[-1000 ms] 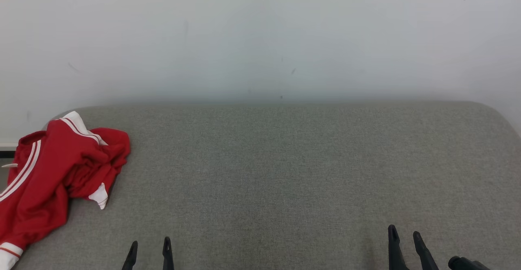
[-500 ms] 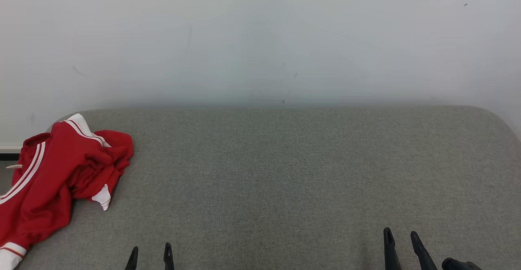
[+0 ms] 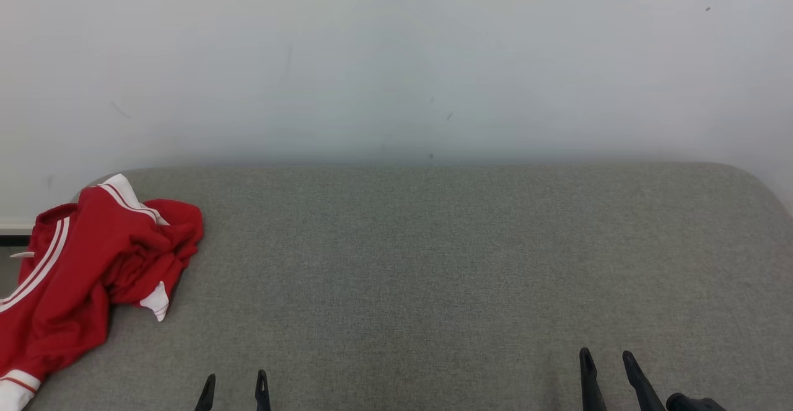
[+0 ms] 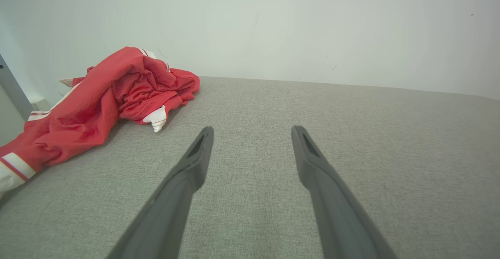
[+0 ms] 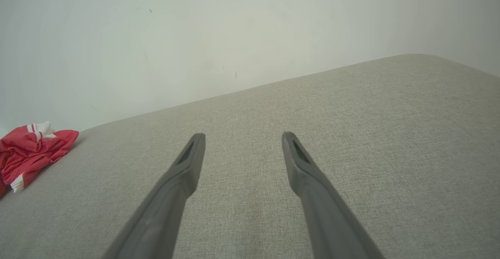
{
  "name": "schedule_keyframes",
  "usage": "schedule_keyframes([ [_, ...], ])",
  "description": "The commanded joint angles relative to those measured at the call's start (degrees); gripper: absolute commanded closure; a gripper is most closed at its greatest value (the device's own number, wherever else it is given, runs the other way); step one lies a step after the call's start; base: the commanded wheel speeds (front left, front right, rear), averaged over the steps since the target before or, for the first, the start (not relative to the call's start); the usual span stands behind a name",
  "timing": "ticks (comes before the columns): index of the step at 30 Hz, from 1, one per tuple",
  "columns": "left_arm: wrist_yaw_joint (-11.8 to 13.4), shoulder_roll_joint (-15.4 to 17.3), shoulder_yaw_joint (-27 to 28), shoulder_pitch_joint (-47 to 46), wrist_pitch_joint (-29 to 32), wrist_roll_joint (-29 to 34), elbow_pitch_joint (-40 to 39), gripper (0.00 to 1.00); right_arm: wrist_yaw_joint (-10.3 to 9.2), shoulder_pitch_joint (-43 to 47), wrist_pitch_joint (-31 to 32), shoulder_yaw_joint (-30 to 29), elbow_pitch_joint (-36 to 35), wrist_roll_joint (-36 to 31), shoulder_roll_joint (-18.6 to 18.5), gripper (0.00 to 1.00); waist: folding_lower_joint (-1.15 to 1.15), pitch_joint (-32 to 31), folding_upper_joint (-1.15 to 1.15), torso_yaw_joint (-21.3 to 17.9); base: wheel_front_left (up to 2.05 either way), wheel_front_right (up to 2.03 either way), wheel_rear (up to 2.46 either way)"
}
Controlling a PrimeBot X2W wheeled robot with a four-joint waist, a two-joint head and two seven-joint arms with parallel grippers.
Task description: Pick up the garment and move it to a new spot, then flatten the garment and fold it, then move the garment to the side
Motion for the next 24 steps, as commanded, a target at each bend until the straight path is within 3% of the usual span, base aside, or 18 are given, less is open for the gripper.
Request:
schedule_keyframes([
  [1, -0.1, -0.1, 0.0, 0.0, -0.2, 0.3, 0.2, 0.00, 0.33, 0.6, -0.3, 0.1, -0.2, -0.1, -0.2, 0.00, 0.00, 0.0, 0.00, 0.0, 0.00, 0.00, 0.00],
  [14, -0.2, -0.4, 0.5, -0.5, -0.2, -0.4, 0.8, 0.00, 0.29, 0.8, -0.3, 0.1, 0.1, 0.3, -0.2, 0.00, 0.00, 0.2, 0.00, 0.9, 0.00, 0.00, 0.00],
  [24, -0.5, -0.5, 1.5, -1.2, -0.2, -1.2, 0.0, 0.00, 0.28, 0.9, -0.1, 1.0, 0.0, 1.6, -0.1, 0.00, 0.00, 0.5, 0.00, 7.5, 0.00, 0.00, 0.00],
])
